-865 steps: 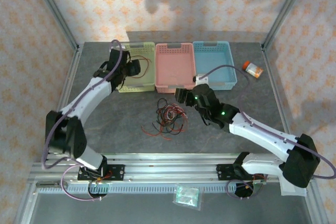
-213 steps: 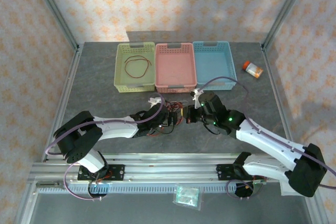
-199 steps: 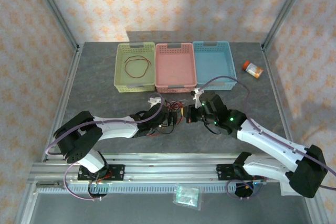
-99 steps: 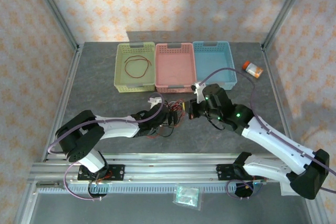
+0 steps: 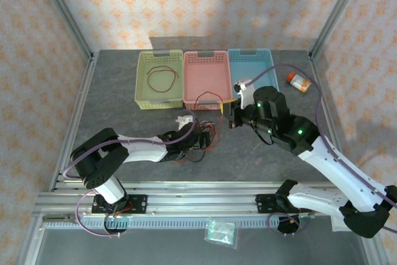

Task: Untangle the cables

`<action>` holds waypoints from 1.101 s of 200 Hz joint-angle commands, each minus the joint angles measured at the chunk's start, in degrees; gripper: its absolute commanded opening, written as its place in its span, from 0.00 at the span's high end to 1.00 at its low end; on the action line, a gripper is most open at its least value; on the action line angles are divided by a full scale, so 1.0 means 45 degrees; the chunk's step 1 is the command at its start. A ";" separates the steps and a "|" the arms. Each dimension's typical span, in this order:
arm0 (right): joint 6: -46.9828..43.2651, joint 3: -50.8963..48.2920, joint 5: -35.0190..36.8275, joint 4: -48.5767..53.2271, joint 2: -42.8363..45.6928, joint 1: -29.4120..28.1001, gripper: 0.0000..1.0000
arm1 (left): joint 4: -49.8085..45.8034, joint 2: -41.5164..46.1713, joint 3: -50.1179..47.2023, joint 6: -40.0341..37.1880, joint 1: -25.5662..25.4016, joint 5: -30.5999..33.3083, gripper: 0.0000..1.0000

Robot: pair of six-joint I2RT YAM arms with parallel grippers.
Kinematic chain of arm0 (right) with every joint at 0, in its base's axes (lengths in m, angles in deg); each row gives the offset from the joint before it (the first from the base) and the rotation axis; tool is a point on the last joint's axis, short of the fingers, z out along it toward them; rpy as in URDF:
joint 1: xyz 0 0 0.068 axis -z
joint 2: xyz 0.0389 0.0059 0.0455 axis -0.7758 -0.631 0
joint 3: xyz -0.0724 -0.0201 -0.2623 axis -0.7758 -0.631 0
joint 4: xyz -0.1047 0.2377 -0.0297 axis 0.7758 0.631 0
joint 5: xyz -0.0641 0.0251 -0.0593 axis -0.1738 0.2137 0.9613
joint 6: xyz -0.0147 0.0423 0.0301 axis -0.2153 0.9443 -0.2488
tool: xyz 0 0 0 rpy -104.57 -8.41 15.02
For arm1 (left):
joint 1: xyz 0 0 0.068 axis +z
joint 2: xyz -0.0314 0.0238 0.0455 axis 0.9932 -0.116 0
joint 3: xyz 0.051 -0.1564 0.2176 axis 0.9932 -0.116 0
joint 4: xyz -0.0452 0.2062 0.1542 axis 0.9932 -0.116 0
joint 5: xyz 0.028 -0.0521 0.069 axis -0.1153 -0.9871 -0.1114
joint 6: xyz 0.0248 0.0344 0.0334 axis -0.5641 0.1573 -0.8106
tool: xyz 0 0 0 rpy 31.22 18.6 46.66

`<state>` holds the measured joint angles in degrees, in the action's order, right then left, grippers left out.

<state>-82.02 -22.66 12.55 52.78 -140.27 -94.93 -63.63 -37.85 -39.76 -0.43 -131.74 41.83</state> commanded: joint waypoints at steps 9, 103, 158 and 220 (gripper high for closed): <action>-0.0486 0.1001 0.0738 0.0291 0.0054 0.0098 1.00 | -0.0148 0.0248 -0.0534 0.0190 -0.0069 0.0352 0.00; -0.0741 0.2349 0.1591 0.0176 0.0050 0.0097 1.00 | -0.0340 0.0430 -0.0613 0.0073 -0.0067 0.0608 0.01; -0.1029 0.3512 0.2170 0.0269 -0.0028 0.0084 1.00 | -0.0615 0.0418 -0.0653 -0.0024 -0.0075 0.0669 0.01; -0.1249 0.4766 0.4082 0.0280 0.0301 0.0083 1.00 | -0.0520 0.0691 -0.0888 0.0093 -0.0064 0.0728 0.01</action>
<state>-86.35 -3.52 25.54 54.29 -140.58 -94.80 -62.75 -35.92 -42.19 -0.45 -131.74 42.42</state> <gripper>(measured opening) 0.044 0.994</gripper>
